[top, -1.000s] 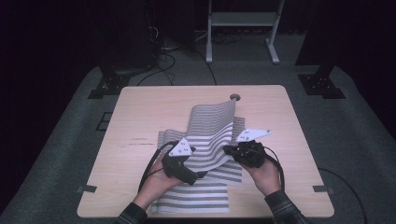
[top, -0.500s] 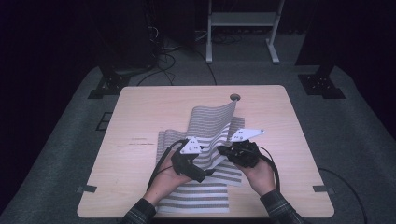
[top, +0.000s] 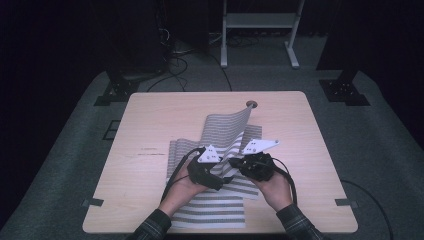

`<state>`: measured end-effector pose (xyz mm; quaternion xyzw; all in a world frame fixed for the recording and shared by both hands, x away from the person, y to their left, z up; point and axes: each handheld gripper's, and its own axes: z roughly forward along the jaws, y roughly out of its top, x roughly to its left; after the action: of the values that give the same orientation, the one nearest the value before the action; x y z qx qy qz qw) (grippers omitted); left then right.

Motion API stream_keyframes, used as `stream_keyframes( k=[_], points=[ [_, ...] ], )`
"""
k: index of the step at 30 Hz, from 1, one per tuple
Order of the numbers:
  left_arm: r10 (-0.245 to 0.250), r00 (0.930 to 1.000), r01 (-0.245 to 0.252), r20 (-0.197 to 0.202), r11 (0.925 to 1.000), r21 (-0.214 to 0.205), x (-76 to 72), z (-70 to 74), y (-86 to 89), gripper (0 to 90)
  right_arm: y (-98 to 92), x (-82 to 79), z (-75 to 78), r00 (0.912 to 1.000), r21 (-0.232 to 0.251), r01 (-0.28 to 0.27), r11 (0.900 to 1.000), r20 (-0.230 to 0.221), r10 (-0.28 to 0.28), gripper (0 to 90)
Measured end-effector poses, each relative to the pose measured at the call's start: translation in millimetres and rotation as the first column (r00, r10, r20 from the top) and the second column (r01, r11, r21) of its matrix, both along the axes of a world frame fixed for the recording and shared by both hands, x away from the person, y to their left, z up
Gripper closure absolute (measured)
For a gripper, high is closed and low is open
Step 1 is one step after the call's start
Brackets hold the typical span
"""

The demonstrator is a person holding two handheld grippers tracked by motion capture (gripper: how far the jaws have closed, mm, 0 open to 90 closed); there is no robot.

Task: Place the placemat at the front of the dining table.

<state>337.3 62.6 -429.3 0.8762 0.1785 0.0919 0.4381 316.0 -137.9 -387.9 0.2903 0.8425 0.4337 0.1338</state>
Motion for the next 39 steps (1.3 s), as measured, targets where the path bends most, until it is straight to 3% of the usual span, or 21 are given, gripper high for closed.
stream_keyframes(
  k=[12,21,32,36,39],
  points=[
    [-0.02,0.9995,0.02,-0.025,0.9996,0.02,0.8,-1.8,-1.9,41.9,2.7,-0.4,-1.9,1.0,-0.008,-0.008,0.9999,0.004,0.008,87.7],
    [-0.016,0.9999,0.016,0.002,0.9989,0.043,-0.4,0.3,-4.1,57.6,1.4,-0.4,-2.9,0.9998,-0.009,-0.003,1.0,0.019,0.004,85.7],
    [0.021,0.9997,-0.022,0.011,0.9974,0.068,2.9,0.8,-2.4,80.8,-0.6,-1.7,-3.2,0.9988,-0.027,0.015,0.9995,0.047,-0.014,62.4],
    [0.038,0.9993,-0.038,0.002,0.9972,0.065,4.1,1.2,-0.4,84.9,-4.0,-1.9,-3.4,0.9985,-0.021,0.027,0.9994,0.049,-0.026,54.6],
    [0.061,0.998,-0.062,0.018,0.9959,0.065,3.5,1.0,1.5,85.7,-7.6,-2.2,-4.1,0.9983,-0.017,0.039,0.9991,0.045,-0.039,47.0]
  ],
)
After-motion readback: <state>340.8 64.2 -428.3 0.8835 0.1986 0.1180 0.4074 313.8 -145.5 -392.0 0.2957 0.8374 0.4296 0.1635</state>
